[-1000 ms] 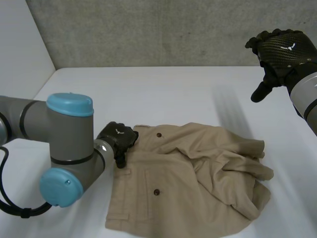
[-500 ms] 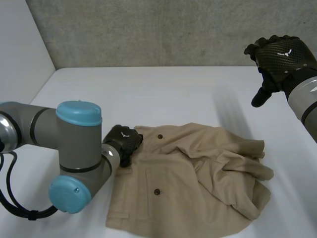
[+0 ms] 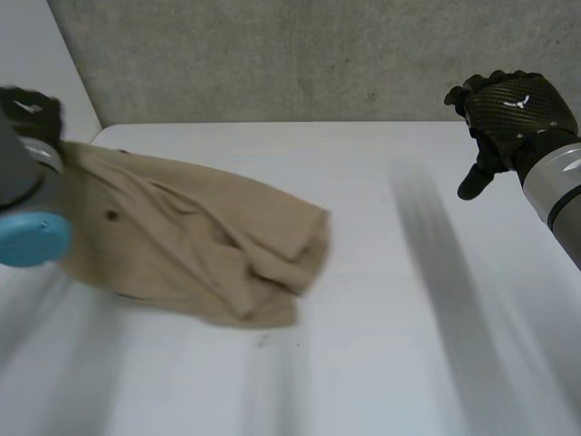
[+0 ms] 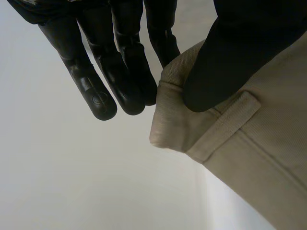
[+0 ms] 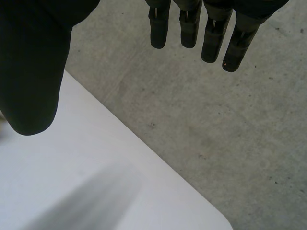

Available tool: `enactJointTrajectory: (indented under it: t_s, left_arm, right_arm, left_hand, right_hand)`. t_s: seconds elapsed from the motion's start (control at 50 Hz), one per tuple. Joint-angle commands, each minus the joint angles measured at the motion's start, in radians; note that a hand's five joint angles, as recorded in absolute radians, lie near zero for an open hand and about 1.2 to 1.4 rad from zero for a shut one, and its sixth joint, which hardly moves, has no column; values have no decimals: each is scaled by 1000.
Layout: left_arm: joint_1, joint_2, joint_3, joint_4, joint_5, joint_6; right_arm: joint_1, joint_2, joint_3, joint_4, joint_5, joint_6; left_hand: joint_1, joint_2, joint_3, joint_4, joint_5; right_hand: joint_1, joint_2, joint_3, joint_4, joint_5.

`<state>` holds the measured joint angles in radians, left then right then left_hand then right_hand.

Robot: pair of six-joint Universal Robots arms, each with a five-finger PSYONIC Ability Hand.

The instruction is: Fold the shorts.

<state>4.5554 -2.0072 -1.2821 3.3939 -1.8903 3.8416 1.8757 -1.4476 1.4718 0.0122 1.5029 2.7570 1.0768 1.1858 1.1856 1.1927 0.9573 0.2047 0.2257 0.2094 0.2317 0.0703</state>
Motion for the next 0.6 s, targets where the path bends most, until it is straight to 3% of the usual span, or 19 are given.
enactJointTrajectory:
  t_s: [0.02, 0.1, 0.24, 0.42, 0.52, 0.6]
  left_arm:
    - [24, 42, -11, 90, 69, 87]
    - [-67, 47, -19, 90, 74, 27]
    - [-350, 28, -13, 93, 83, -100]
    - [-668, -253, 85, 154, 86, -139]
    - [-792, -350, 96, 225, 91, -162]
    - [-860, -367, 78, 315, 97, -246]
  right_arm:
    - [6, 24, -1, 0, 0, 0]
    - [17, 35, -1, 0, 2, 0]
    - [19, 29, -11, 0, 5, -2]
    - [3, -8, -33, 0, 6, 0]
    - [-38, -13, -41, 0, 8, -2]
    - [-78, -14, -45, 0, 6, 0]
  left_hand:
    - [319, 210, 211, 204, 264]
    - [319, 210, 211, 204, 264]
    - [319, 210, 211, 204, 264]
    - [319, 210, 211, 204, 264]
    - [319, 210, 211, 204, 264]
    - [319, 210, 211, 204, 264]
  right_hand:
    - [-30, -51, -35, -57, -70]
    - [-30, -51, -35, -57, -70]
    - [-30, -51, -35, -57, -70]
    - [-30, -51, -35, -57, -70]
    - [-30, -51, -35, -57, -70]
    - [-30, -51, -35, -57, -70]
